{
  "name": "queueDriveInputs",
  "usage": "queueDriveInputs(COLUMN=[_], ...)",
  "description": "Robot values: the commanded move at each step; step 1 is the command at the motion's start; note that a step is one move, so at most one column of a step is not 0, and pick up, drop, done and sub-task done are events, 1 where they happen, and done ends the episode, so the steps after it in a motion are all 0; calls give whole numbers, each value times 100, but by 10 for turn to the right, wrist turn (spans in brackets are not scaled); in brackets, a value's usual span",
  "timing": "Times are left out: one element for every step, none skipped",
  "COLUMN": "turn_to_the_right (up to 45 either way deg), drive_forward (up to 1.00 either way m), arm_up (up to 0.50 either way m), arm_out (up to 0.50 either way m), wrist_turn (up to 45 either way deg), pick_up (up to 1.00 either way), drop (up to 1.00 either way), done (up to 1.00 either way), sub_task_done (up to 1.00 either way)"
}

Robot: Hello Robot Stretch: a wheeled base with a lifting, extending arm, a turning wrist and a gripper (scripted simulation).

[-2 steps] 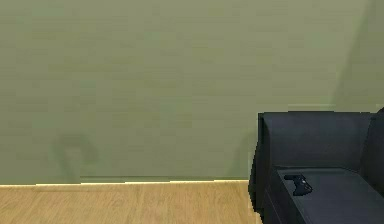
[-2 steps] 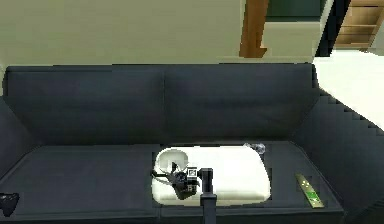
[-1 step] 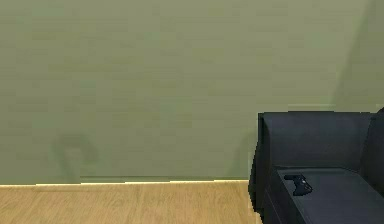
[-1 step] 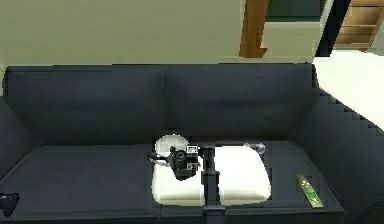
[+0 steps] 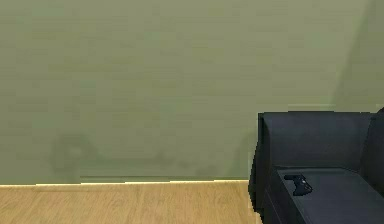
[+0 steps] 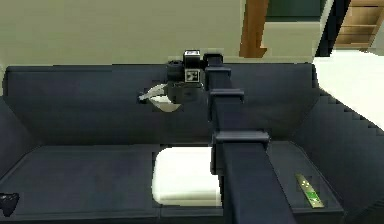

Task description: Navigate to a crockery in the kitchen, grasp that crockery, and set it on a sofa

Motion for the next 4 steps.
queueDriveInputs(turn_to_the_right=[0, 0, 0, 0], drive_forward=[0, 0, 0, 0], arm_up=[0, 0, 0, 0], arm_out=[0, 0, 0, -32], wrist_turn=[-450, -450, -120, 0], pick_up=[0, 0, 0, 0], drop=[0, 0, 0, 0], done=[0, 0, 0, 0], sub_task_done=[0, 0, 0, 0])
